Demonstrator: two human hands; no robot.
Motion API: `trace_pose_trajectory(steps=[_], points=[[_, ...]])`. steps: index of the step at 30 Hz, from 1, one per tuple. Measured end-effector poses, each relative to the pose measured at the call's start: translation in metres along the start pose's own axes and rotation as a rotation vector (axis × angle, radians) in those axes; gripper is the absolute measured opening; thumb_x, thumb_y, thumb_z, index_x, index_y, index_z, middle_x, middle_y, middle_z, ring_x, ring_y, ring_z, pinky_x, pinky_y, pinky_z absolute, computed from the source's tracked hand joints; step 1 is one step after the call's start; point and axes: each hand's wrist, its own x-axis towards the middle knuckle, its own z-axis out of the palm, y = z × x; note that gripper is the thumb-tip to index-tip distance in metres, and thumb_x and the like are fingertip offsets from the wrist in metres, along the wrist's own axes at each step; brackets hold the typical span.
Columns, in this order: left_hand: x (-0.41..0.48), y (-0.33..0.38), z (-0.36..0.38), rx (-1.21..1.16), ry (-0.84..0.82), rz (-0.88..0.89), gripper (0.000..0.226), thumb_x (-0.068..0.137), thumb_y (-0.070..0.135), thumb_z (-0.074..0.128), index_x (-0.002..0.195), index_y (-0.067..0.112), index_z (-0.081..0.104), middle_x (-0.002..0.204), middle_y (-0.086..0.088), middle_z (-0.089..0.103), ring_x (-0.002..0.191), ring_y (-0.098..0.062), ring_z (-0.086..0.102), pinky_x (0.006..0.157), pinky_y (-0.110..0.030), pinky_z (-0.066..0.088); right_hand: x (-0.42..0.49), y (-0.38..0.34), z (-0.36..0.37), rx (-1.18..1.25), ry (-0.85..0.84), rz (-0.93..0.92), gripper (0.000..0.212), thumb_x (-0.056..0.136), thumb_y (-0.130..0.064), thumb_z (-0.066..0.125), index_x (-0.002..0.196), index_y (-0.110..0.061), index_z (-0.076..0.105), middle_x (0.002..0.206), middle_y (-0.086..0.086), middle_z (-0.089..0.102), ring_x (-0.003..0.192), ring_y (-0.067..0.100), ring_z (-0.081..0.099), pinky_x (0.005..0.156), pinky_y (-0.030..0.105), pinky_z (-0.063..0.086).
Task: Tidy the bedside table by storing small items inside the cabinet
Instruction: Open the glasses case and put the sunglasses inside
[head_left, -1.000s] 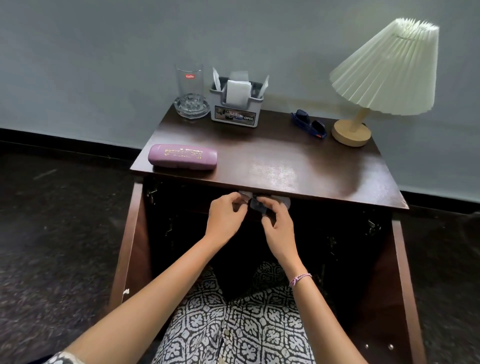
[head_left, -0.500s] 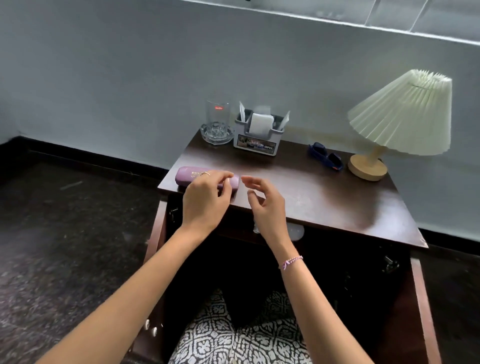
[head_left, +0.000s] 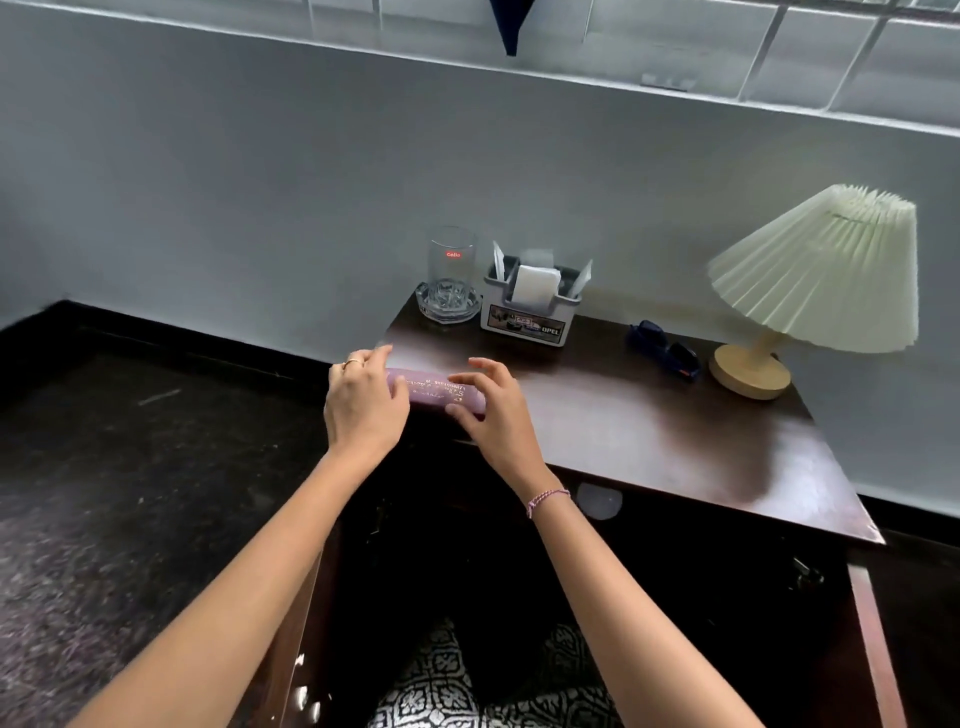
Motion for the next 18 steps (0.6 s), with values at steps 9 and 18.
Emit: trace_pose_trajectory(steps=[9,18], points=[[0.007,-0.006,0.009,-0.055,-0.079,-0.078,0.034,0.088,0.029,0.053,0.118,0.013,0.059,0.116,-0.017,0.061,0.109,-0.036,0.056,0.091,-0.039,0.043,0.003,0.013,0.002,0.028,-0.041,0.078,0.049,0.073,-0.011,0.078,0.118,-0.010,0.060,0.138,0.013,0.038,0.134,0.022,0.035,0.108,0.022,0.025],[0.003,0.028,0.034,-0.333,-0.166,0.093,0.044,0.080,0.033,0.069,0.119,0.016,0.061,0.117,-0.009,0.063,0.104,-0.024,0.059,0.091,-0.032,0.044,0.000,0.046,-0.063,-0.055,0.123,-0.051,0.047,0.065,-0.013,0.083,0.108,-0.006,0.066,0.113,0.009,0.059,0.106,0.016,0.056,0.096,0.010,0.036]])
